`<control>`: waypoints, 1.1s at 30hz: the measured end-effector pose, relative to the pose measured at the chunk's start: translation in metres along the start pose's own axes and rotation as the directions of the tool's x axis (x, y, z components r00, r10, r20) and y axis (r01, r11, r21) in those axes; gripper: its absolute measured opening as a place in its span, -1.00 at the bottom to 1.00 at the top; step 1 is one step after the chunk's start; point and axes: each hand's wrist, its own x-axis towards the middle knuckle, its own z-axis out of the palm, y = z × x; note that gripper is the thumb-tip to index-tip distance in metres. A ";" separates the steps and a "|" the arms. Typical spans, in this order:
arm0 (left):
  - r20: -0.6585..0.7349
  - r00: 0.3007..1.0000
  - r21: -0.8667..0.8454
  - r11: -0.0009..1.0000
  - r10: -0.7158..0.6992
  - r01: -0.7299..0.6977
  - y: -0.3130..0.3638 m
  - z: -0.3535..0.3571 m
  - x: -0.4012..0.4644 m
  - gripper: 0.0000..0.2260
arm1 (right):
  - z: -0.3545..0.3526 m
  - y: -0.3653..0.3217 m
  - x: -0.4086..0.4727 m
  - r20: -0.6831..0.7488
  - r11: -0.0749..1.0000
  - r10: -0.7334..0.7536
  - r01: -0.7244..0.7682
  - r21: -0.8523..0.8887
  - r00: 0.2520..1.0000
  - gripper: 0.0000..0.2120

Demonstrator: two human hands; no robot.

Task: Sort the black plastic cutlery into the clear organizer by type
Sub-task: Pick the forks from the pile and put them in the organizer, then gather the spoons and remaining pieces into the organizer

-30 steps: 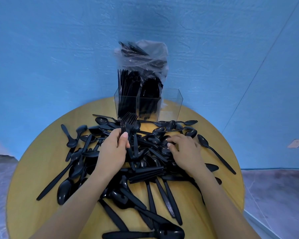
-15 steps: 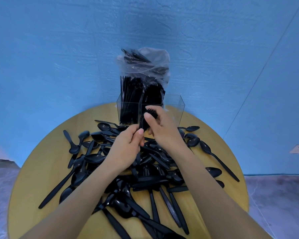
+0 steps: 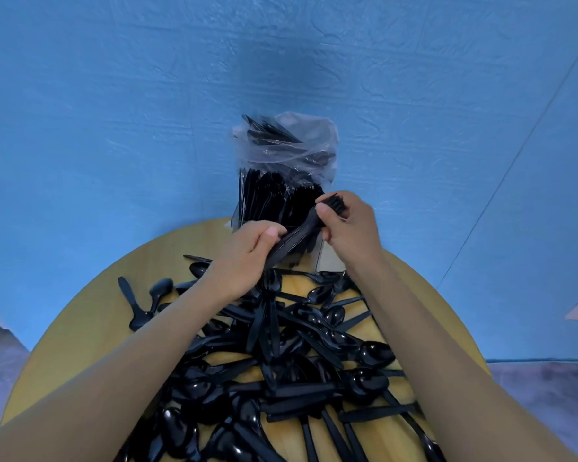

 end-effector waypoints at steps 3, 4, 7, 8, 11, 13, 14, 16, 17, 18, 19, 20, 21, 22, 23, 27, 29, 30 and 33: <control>-0.146 0.982 0.225 0.971 0.120 -0.085 -0.015 -0.006 0.009 -0.74 | -0.009 0.000 0.024 -0.137 1.000 -0.010 0.010 -0.002 0.990 -0.78; -0.128 0.980 0.288 0.951 0.153 -0.111 -0.020 -0.006 0.011 -0.74 | -0.011 0.002 0.032 -0.183 0.999 -0.033 0.027 -0.037 0.983 -0.80; -0.004 0.981 0.458 0.873 0.192 -0.168 -0.031 -0.003 0.015 -0.67 | -0.019 0.002 0.048 -0.279 0.984 -0.117 0.073 -0.164 0.953 -0.94; 0.023 0.980 0.495 0.849 0.198 -0.183 -0.033 -0.001 0.016 -0.64 | -0.020 0.002 0.050 -0.299 0.976 -0.152 0.094 -0.198 0.942 -0.95; 0.069 0.978 0.564 0.801 0.199 -0.203 -0.038 0.004 0.018 -0.56 | -0.019 -0.001 0.050 -0.316 0.934 -0.297 0.205 -0.293 0.901 -0.91; 0.082 0.976 0.599 0.772 0.202 -0.210 -0.039 0.005 0.019 -0.54 | -0.013 -0.003 0.049 -0.290 0.883 -0.402 0.285 -0.372 0.868 -0.91; 0.086 0.974 0.612 0.760 0.209 -0.217 -0.040 0.005 0.019 -0.53 | -0.009 -0.003 0.048 -0.261 0.848 -0.453 0.322 -0.421 0.852 -0.90; 0.086 0.972 0.621 0.751 0.218 -0.224 -0.039 0.005 0.020 -0.54 | -0.002 -0.001 0.046 -0.168 0.758 -0.536 0.384 -0.528 0.827 -0.86; 0.085 0.972 0.621 0.751 0.221 -0.225 -0.039 0.004 0.020 -0.54 | 0.003 0.002 0.044 -0.112 0.705 -0.566 0.408 -0.580 0.817 -0.83; 0.085 0.971 0.620 0.751 0.223 -0.226 -0.038 0.004 0.020 -0.54 | 0.007 0.005 0.042 -0.058 0.650 -0.589 0.430 -0.627 0.806 -0.82; 0.086 0.971 0.619 0.751 0.225 -0.229 -0.038 0.004 0.020 -0.54 | 0.011 0.010 0.041 -0.012 0.603 -0.604 0.447 -0.661 0.797 -0.83; 0.088 0.970 0.617 0.752 0.227 -0.232 -0.038 0.004 0.020 -0.54 | 0.014 0.015 0.040 0.026 0.567 -0.612 0.462 -0.682 0.790 -0.83; 0.090 0.969 0.616 0.752 0.229 -0.234 -0.038 0.004 0.020 -0.54 | 0.017 0.020 0.040 0.057 0.534 -0.618 0.472 -0.702 0.784 -0.84; 0.091 0.969 0.613 0.754 0.229 -0.236 -0.038 0.004 0.020 -0.54 | 0.019 0.024 0.041 0.084 0.492 -0.629 0.480 -0.726 0.773 -0.83; 0.093 0.969 0.611 0.755 0.230 -0.238 -0.038 0.004 0.019 -0.53 | 0.020 0.029 0.041 0.107 0.446 -0.639 0.480 -0.756 0.762 -0.82; 0.108 0.967 0.609 0.753 0.232 -0.249 -0.039 0.005 0.019 -0.51 | 0.025 0.045 0.039 0.152 0.268 -0.683 0.438 -0.858 0.714 -0.88; 0.115 0.968 0.617 0.747 0.223 -0.245 -0.038 0.005 0.018 -0.51 | 0.025 0.050 0.038 0.186 0.188 -0.654 0.395 -0.899 0.733 -0.81; 0.118 0.969 0.622 0.745 0.215 -0.241 -0.038 0.004 0.018 -0.50 | 0.024 0.051 0.038 0.201 0.154 -0.632 0.376 -0.914 0.748 -0.73; 0.139 0.973 0.625 0.746 0.183 -0.230 -0.034 0.003 0.017 -0.48 | 0.021 0.043 0.037 0.227 0.107 -0.588 0.353 -0.930 0.777 -0.65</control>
